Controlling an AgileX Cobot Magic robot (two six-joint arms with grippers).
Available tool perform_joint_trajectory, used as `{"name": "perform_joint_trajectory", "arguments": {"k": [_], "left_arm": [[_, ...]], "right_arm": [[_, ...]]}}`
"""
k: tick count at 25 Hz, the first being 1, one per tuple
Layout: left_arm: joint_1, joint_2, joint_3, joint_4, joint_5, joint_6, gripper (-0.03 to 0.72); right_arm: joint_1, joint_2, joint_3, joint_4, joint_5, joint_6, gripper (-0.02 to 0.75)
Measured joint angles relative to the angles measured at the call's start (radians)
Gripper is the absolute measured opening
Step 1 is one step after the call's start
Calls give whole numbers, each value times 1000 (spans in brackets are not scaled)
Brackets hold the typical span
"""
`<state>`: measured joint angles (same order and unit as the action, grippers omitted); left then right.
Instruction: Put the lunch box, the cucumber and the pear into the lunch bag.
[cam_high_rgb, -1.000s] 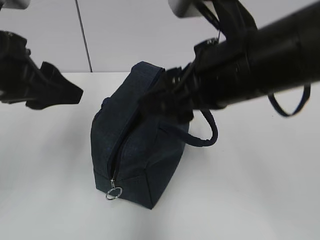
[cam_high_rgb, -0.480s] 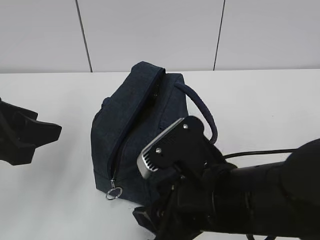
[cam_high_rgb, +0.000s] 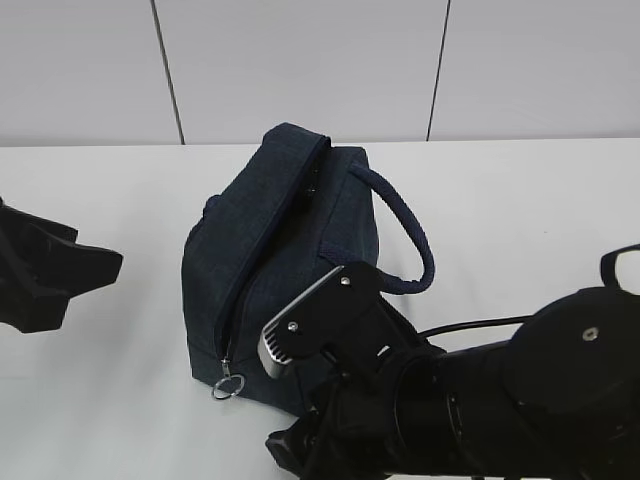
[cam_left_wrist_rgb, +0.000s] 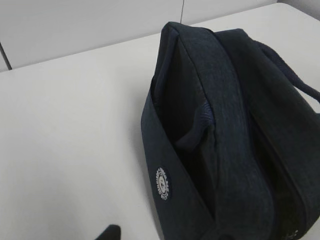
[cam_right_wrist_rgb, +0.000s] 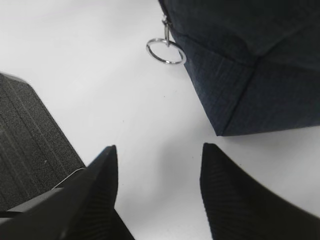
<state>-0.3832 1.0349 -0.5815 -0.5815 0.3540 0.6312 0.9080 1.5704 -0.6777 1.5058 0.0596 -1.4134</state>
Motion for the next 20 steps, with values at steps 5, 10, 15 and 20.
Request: {"name": "perform_joint_trajectory", "arguments": {"k": [5,10,15,20], "left_arm": [[0,0,0,-16,3,1,342],[0,0,0,-16,4,1,322],[0,0,0,-16,4,1,305],[0,0,0,-17,4,1,284]], "right_arm": [[0,0,0,12,10,-1,410],[0,0,0,13,12,-1,410],[0,0,0,13,13,-2,410],[16,0,-2,-231,0,215,410]]}}
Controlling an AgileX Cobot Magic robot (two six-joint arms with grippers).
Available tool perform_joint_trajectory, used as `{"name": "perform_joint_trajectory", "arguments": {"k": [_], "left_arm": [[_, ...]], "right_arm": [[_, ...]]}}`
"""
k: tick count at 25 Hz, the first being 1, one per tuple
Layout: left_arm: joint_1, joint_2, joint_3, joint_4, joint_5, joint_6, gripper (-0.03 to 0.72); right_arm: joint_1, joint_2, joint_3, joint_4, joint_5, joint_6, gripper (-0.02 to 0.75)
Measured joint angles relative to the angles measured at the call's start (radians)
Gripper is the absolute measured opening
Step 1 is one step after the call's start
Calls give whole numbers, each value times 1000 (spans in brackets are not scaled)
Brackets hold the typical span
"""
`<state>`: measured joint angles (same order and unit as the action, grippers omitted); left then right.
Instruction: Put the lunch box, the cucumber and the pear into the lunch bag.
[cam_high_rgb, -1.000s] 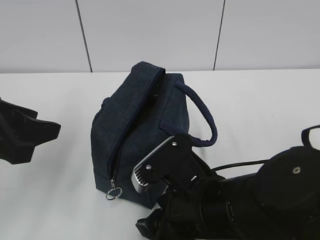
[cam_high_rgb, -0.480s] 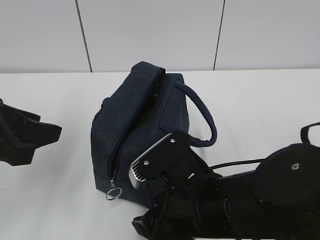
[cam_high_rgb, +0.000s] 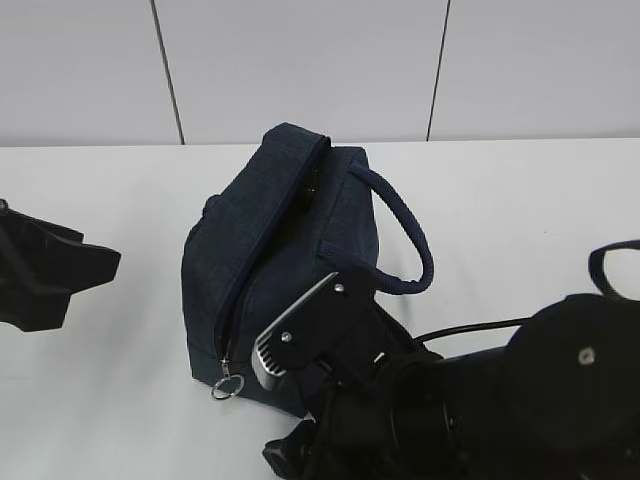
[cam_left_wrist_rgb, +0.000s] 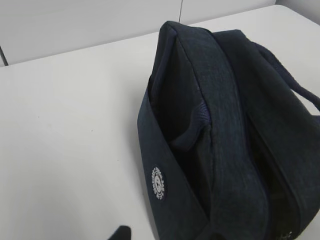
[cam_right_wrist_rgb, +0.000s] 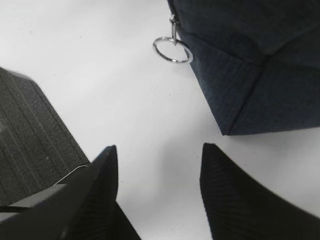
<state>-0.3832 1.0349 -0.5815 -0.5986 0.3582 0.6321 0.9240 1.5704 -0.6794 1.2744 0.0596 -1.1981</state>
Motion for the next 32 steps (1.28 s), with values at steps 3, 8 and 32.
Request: {"name": "perform_joint_trajectory", "arguments": {"k": [3,8,32], "left_arm": [[0,0,0,0,0,0,273],[0,0,0,0,2,0,269],[0,0,0,0,2,0,250]], "right_arm": [[25,0,0,-400,-80,457,410],[90,2,16,-858,-208,966,410],[97,360,16,-947,-714,1094,410]]}}
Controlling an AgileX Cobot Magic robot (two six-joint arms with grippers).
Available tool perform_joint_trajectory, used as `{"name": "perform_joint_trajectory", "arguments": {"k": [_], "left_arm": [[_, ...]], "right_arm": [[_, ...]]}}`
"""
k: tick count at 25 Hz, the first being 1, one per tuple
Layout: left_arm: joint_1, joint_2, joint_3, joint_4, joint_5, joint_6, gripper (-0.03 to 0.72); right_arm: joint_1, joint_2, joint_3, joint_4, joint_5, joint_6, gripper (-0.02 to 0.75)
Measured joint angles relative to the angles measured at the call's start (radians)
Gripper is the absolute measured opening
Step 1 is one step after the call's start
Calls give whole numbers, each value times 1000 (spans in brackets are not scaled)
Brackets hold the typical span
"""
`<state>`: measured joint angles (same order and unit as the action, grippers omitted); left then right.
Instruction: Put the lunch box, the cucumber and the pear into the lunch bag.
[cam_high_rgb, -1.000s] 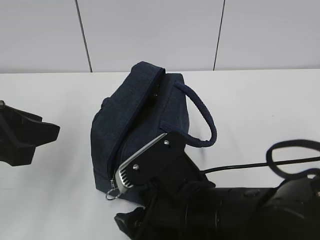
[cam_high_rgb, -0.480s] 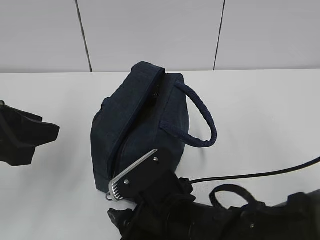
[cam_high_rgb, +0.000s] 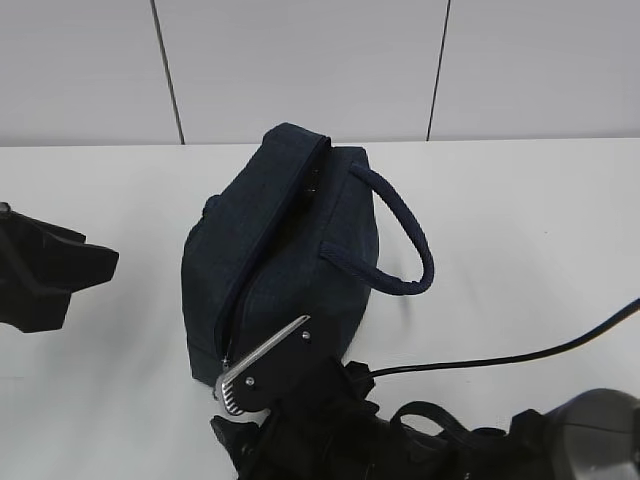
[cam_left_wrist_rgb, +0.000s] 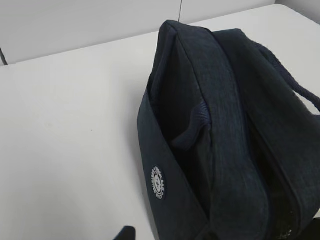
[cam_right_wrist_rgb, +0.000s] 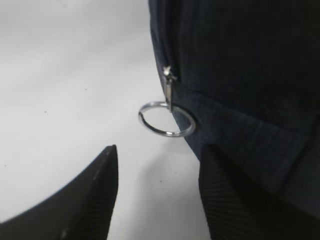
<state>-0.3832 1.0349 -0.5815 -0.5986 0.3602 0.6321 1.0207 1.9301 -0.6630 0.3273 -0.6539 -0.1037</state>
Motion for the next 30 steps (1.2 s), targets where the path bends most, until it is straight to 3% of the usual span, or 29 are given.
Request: {"name": "perform_joint_trajectory", "arguments": {"k": [12,21,26,30], "left_arm": [[0,0,0,0,0,2,241],[0,0,0,0,0,2,239],[0,0,0,-2,0,2,239],[0,0,0,-2,0,2,239]], "right_arm": [[0,31,-63,-51,-20,4,410],[0,38,-69,-4,37,4,408],[0,38,-70,11,37,-8,326],[0,38,-70,13,37,-13,181]]}}
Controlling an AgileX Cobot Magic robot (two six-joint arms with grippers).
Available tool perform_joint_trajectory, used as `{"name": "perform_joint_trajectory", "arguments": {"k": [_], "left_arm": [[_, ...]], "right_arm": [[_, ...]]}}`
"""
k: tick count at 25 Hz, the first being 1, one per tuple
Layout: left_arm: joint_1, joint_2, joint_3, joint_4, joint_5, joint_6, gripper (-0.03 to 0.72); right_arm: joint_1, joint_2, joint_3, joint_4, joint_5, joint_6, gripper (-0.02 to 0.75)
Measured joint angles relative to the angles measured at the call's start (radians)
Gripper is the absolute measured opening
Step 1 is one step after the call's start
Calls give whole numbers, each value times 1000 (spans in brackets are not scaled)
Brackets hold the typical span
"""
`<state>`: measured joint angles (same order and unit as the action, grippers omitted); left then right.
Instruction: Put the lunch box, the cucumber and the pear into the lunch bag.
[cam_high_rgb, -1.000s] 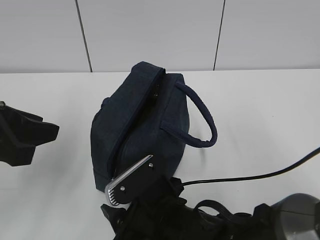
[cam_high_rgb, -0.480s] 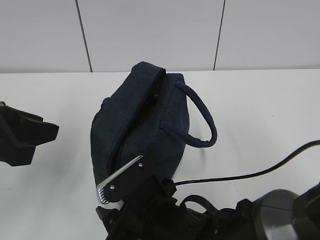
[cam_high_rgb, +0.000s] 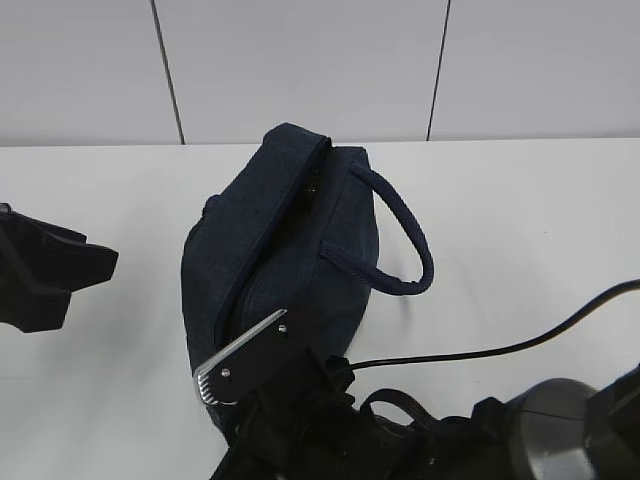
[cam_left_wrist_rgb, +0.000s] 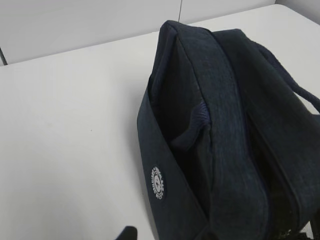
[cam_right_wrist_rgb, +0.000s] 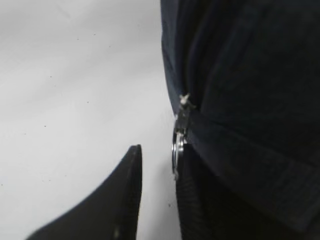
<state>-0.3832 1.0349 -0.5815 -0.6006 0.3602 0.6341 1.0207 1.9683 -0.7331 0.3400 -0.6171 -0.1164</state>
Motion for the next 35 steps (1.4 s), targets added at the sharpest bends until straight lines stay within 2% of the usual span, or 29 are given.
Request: {"name": "perform_joint_trajectory", "arguments": {"k": [3,5,9,18,32,35], "left_arm": [[0,0,0,0,0,0,239],[0,0,0,0,0,0,239],[0,0,0,0,0,0,239],[0,0,0,-1,0,0,239],[0,51,0,-5,61,0,239],[0,88,0,-29,78,47,239]], "right_arm": [[0,0,0,2,0,-2,34],[0,0,0,2,0,-5,1],[0,-20,0,19,20,-36,0],[0,-160,0,127,167,-192,0],[0,-334,-30,293,237,-465,0],[0,-359,-68,391,245,-577,0]]}}
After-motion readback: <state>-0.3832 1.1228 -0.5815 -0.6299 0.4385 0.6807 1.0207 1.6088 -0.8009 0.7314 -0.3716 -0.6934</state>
